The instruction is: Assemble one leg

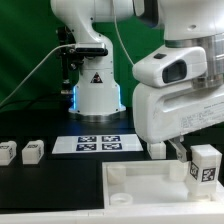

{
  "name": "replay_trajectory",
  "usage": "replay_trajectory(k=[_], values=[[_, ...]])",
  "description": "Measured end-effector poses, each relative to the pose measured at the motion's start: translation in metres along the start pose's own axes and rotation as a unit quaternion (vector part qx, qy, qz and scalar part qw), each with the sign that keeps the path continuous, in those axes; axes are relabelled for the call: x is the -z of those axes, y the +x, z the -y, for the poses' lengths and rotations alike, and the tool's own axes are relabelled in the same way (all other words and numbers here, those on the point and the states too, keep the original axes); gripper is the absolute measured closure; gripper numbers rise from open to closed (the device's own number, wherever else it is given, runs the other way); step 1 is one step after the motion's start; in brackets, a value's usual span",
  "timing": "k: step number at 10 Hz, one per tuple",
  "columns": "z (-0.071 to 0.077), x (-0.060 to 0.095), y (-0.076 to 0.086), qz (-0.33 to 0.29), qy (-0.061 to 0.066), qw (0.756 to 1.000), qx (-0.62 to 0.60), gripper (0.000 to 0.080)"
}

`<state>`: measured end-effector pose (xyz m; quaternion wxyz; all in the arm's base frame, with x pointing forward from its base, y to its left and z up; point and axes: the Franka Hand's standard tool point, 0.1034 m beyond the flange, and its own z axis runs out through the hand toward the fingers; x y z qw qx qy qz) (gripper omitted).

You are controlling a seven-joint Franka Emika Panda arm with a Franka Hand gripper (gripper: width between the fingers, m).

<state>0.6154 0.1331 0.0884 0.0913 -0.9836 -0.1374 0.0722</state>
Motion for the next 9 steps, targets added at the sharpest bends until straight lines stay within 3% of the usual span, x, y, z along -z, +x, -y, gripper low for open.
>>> replay_trajectory(k=[4, 6, 9], values=[[-0.002, -0.001, 0.004, -0.004, 0.000, 1.000, -0.002, 0.0150], [-0.012, 0.004, 0.007, 0.010, -0.013, 0.999, -0.030, 0.0150], [-0.013, 0.006, 0.018, -0.016, -0.023, 0.999, -0.033, 0.0150]])
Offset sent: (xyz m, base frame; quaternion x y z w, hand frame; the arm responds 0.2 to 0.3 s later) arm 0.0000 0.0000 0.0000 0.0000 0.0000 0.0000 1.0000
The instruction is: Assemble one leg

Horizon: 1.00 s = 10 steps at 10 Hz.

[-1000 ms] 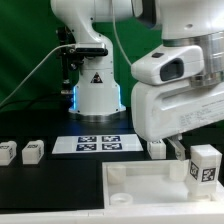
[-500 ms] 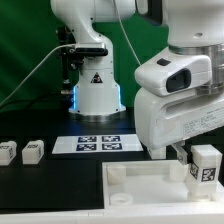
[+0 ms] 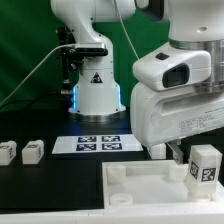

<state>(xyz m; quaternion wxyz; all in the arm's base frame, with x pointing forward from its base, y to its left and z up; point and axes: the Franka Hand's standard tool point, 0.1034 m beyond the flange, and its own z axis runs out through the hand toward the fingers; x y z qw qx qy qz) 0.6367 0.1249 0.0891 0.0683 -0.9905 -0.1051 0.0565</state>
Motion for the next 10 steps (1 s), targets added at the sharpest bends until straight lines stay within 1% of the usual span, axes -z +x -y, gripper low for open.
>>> replay_trajectory(k=[2, 3, 4, 5, 6, 7, 8, 10], values=[[-0.0007, -0.0069, -0.0001, -0.009, -0.001, 1.000, 0.000, 0.0150], [-0.0027, -0.0090, -0.0001, -0.008, 0.001, 1.000, -0.001, 0.0150], [-0.0043, -0.0089, -0.0002, -0.009, 0.003, 1.000, -0.002, 0.0150], [-0.0030, -0.0092, -0.0002, -0.008, 0.004, 1.000, -0.010, 0.0177], [-0.0023, -0.0094, -0.0003, -0.008, 0.004, 1.000, -0.018, 0.0177], [-0.0024, -0.0094, -0.0003, -0.008, 0.004, 1.000, -0.018, 0.0356], [-0.0035, -0.0091, -0.0003, -0.008, 0.003, 0.999, -0.052, 0.0498], [-0.0062, -0.0097, -0.0008, -0.008, 0.003, 0.989, -0.150, 0.0499]])
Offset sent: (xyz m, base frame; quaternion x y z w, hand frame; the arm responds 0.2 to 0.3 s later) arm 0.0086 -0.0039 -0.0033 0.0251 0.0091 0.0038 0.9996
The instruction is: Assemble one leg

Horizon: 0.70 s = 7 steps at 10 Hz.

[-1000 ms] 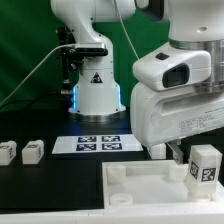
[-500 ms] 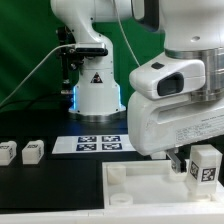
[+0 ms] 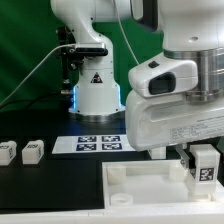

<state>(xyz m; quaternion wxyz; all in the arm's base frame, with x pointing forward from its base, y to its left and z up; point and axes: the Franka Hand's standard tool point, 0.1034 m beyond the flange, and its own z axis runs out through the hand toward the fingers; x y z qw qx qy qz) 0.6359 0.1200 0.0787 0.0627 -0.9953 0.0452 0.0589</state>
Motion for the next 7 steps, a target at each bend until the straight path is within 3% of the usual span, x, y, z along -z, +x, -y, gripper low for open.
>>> replay_trajectory(k=[2, 4, 5, 7], values=[[-0.0010, -0.0008, 0.0019, -0.010, 0.003, 0.995, -0.095, 0.0500], [-0.0022, -0.0015, 0.0001, -0.048, 0.018, 0.968, -0.246, 0.0500], [-0.0024, -0.0016, -0.0017, -0.069, 0.033, 0.942, -0.326, 0.0500], [0.0010, -0.0037, -0.0074, -0.076, 0.075, 0.869, -0.483, 0.0500]])
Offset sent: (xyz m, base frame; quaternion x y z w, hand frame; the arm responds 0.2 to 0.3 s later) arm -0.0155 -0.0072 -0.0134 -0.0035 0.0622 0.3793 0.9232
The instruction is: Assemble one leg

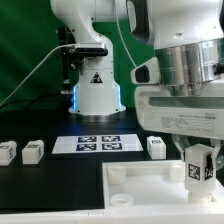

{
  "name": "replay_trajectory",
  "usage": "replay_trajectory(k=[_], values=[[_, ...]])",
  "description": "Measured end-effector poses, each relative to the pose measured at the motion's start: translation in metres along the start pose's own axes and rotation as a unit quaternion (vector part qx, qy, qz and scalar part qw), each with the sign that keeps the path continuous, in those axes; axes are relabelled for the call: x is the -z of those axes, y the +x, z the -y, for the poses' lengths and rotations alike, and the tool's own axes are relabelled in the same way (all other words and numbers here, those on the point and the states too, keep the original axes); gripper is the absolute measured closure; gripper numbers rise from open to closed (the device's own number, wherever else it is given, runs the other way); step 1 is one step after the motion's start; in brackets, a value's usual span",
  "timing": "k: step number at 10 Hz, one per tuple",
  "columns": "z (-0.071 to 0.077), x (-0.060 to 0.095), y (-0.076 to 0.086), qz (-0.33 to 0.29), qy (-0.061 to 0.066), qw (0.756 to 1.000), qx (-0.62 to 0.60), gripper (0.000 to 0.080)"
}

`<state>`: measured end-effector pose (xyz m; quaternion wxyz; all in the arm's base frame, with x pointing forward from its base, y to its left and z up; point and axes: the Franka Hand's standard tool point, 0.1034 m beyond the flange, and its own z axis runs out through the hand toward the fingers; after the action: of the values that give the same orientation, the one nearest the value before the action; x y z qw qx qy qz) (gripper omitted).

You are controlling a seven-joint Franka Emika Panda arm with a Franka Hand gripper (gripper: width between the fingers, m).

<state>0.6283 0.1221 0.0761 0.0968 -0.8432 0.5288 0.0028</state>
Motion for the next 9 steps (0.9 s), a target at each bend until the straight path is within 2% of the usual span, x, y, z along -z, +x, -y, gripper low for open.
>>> replay_trajectory(k=[1, 3, 5, 6, 7, 8, 9], values=[[0.000, 0.000, -0.001, 0.005, 0.001, 1.000, -0.023, 0.0500], [0.002, -0.001, -0.008, 0.021, 0.006, 0.989, -0.148, 0.0500], [0.004, -0.003, -0.011, 0.035, 0.019, 0.955, -0.295, 0.0500], [0.004, -0.003, -0.011, 0.034, 0.020, 0.966, -0.256, 0.0503], [0.004, -0.003, -0.012, 0.034, 0.020, 0.971, -0.237, 0.0417], [0.004, -0.003, -0.012, 0.035, 0.020, 0.970, -0.239, 0.0280], [0.003, -0.003, -0.013, 0.034, 0.015, 0.987, -0.154, 0.0280]])
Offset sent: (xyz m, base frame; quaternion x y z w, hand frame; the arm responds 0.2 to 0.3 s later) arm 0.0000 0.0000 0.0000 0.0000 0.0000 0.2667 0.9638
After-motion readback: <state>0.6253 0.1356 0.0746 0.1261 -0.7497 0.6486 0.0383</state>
